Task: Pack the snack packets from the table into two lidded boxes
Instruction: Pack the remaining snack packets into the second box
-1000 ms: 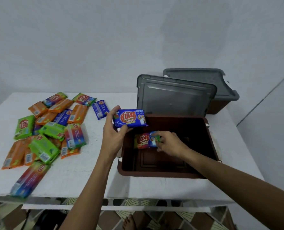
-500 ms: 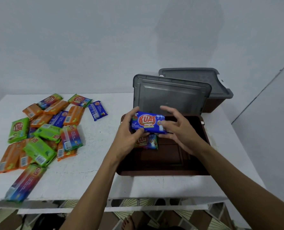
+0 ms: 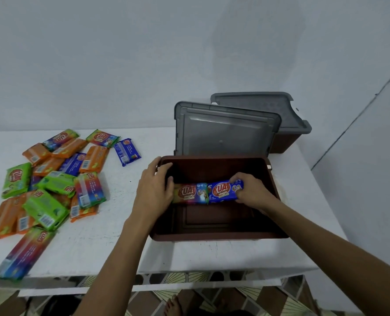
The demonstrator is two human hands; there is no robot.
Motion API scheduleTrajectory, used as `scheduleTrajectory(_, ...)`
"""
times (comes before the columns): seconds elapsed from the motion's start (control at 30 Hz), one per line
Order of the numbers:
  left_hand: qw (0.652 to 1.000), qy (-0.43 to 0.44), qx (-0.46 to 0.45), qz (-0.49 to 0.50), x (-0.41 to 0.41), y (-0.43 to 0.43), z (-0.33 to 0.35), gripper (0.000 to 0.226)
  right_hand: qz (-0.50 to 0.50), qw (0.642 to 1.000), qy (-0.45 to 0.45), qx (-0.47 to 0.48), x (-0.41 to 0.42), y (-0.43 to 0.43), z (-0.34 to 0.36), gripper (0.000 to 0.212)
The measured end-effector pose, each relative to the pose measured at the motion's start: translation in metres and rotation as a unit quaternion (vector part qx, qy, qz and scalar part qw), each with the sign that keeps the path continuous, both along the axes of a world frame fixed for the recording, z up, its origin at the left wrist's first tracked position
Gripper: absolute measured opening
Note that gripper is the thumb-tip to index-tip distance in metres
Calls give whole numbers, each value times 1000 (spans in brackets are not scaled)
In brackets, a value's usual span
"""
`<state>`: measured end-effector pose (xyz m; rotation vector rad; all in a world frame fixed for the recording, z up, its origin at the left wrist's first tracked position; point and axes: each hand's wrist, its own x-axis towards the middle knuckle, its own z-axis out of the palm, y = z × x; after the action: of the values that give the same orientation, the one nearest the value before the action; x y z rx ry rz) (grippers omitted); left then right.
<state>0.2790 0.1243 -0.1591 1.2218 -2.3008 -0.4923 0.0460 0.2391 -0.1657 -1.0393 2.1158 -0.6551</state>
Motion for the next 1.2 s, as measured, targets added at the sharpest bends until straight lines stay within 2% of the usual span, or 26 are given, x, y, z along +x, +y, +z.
scheduleTrajectory(0.1,1000,7,3,6,0,3,-1,43,89,985,142,41,1,-5,1,29)
scheduleTrajectory(0.17,1000,11,14,3,0,4,-1,43,135,964,218,70,3,-7,1,34)
scheduleTrajectory(0.27,999,35,35,-18,5,5,-1,42,162,936,291,116,10,-10,4,44)
scheduleTrajectory(0.33,997,56,49,-34,15,4,-3,40,154,930,317,108,21,-14,13,41)
scheduleTrajectory(0.4,996,64,54,-38,33,2,-6,38,149,935,322,26,36,-23,24,34)
scheduleTrajectory(0.47,996,66,55,-27,59,-1,-10,36,164,931,308,-103,60,-34,32,32)
scheduleTrajectory(0.53,997,63,50,-5,93,-6,-14,35,205,905,309,-209,95,-49,41,32)
scheduleTrajectory(0.63,997,47,44,42,153,-17,-25,33,236,868,339,-277,161,-73,47,34)
scheduleTrajectory(0.7,995,36,35,87,195,-24,-33,32,259,869,333,-258,207,-91,46,39)
scheduleTrajectory(0.77,990,8,21,142,233,-31,-41,33,288,887,300,-202,247,-112,39,45)
scheduleTrajectory(0.9,963,-119,73,229,285,-40,-54,44,329,908,245,-86,301,-154,8,48)
scheduleTrajectory(1.03,949,-188,144,206,308,-47,-65,60,368,904,215,-32,322,-176,-30,41)
scheduleTrajectory(1.2,959,-177,157,157,319,-52,-49,58,331,907,247,-77,328,-174,-36,38)
